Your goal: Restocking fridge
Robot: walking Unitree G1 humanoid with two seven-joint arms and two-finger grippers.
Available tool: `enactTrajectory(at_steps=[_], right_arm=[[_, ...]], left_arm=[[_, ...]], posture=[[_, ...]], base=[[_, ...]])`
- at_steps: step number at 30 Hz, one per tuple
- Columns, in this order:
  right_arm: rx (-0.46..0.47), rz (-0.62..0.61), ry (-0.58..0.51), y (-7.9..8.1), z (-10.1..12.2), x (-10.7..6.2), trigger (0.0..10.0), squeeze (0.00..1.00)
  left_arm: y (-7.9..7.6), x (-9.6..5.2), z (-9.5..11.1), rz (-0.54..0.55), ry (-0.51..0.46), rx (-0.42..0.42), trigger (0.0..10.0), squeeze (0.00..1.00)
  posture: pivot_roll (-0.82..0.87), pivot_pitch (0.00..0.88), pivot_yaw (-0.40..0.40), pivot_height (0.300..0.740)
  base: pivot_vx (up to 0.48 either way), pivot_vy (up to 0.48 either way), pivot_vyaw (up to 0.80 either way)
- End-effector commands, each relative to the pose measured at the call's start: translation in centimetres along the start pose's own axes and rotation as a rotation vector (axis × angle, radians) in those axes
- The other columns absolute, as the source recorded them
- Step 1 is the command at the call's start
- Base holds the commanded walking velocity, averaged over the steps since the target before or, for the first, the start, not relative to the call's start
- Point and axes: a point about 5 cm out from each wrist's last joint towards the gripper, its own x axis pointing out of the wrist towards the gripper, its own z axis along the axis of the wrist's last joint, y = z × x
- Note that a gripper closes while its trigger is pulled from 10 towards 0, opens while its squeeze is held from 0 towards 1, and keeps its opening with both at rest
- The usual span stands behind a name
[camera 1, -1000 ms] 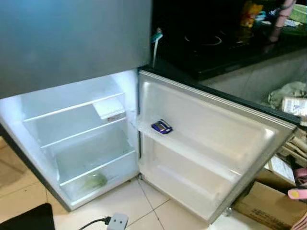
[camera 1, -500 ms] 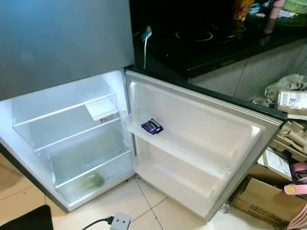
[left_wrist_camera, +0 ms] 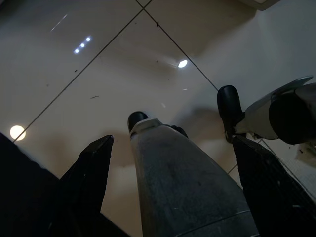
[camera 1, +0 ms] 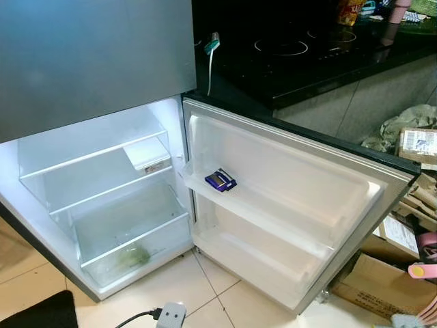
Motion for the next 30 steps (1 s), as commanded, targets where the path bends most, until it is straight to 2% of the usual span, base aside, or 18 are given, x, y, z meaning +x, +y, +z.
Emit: enactTrajectory(at_steps=[1,3,4,6,7,9,10,14,17,18,20,21,22,24,25,30], right_arm=[[0.15,-0.025,-0.104,-1.1,2.4,0.2,10.0,0.0],[0.242,-0.004,-0.168,-1.5,4.1,0.2,10.0,0.0],[0.242,-0.004,-0.168,-1.5,4.1,0.2,10.0,0.0],[0.253,0.04,-0.245,-1.7,6.6,0.3,10.0,0.0],[0.253,0.04,-0.245,-1.7,6.6,0.3,10.0,0.0],[0.287,0.074,-0.314,-2.0,8.7,0.1,10.0,0.0],[0.287,0.074,-0.314,-2.0,8.7,0.1,10.0,0.0],[0.363,0.128,-0.439,-2.7,12.1,-0.4,10.0,0.0],[0.367,0.129,-0.468,-3.1,12.9,-0.5,10.0,0.0],[0.357,0.125,-0.487,-3.4,13.5,-0.7,10.0,0.0],[0.357,0.125,-0.487,-3.4,13.5,-0.7,10.0,0.0],[0.358,0.121,-0.506,-3.7,14.1,-0.8,10.0,0.0],[0.358,0.121,-0.506,-3.7,14.1,-0.8,10.0,0.0],[0.381,0.147,-0.551,-4.1,15.2,-1.1,10.0,0.0],[0.381,0.147,-0.551,-4.1,15.2,-1.1,10.0,0.0],[0.432,0.311,-0.678,-3.6,17.3,-2.0,10.0,0.0]], left_arm=[[0.2,-0.2,-0.9,0.002,0.034,0.004,10.0,0.0],[0.2,-0.2,-0.8,0.001,0.033,0.004,10.0,0.0],[0.2,-0.2,-0.8,0.001,0.033,0.004,10.0,0.0],[0.2,-0.2,-0.7,0.003,0.026,0.0,10.0,0.0],[0.2,-0.2,-0.7,0.003,0.026,0.0,10.0,0.0],[0.1,-0.1,-0.5,0.008,0.016,-0.006,10.0,0.0],[0.1,-0.1,-0.5,0.008,0.016,-0.006,10.0,0.0],[0.8,-0.1,1.2,0.014,-0.107,-0.111,10.0,0.0],[1.7,-0.4,1.9,0.045,-0.153,-0.147,10.0,0.0],[2.6,-0.6,2.4,0.076,-0.183,-0.178,10.0,0.0],[2.6,-0.6,2.4,0.076,-0.183,-0.178,10.0,0.0],[3.6,-0.9,2.8,0.105,-0.208,-0.199,10.0,0.0],[3.6,-0.9,2.8,0.105,-0.208,-0.199,10.0,0.0],[4.7,-1.4,2.9,0.128,-0.218,-0.209,10.0,0.0],[4.7,-1.4,2.9,0.128,-0.218,-0.209,10.0,0.0],[4.0,-1.2,1.9,0.098,-0.179,-0.177,10.0,0.0]], posture=[[-0.02,0.0,-0.04,0.74],[-0.03,0.0,-0.035,0.74],[-0.03,0.0,-0.035,0.74],[-0.03,0.0,-0.04,0.74],[-0.03,0.0,-0.04,0.74],[-0.02,0.0,-0.043,0.74],[-0.02,0.0,-0.043,0.74],[-0.02,0.0,-0.044,0.74],[-0.02,0.0,-0.046,0.74],[-0.02,0.0,-0.049,0.74],[-0.02,0.0,-0.049,0.74],[-0.01,0.0,-0.048,0.74],[-0.01,0.0,-0.048,0.74],[-0.02,0.0,-0.04,0.74],[-0.02,0.0,-0.04,0.74],[-0.02,0.0,-0.036,0.74]], base=[[0.0,0.0,0.0],[0.0,0.0,0.0],[0.0,0.0,0.0],[0.0,0.0,0.0],[0.0,0.0,0.0],[0.0,0.0,0.0],[0.0,0.0,0.0],[0.0,0.0,0.0],[0.0,0.0,0.0],[0.0,0.0,0.0],[0.0,0.0,0.0],[0.0,0.0,0.0],[0.0,0.0,0.0],[0.0,0.0,0.0],[0.0,0.0,0.0],[0.0,0.0,0.0]])
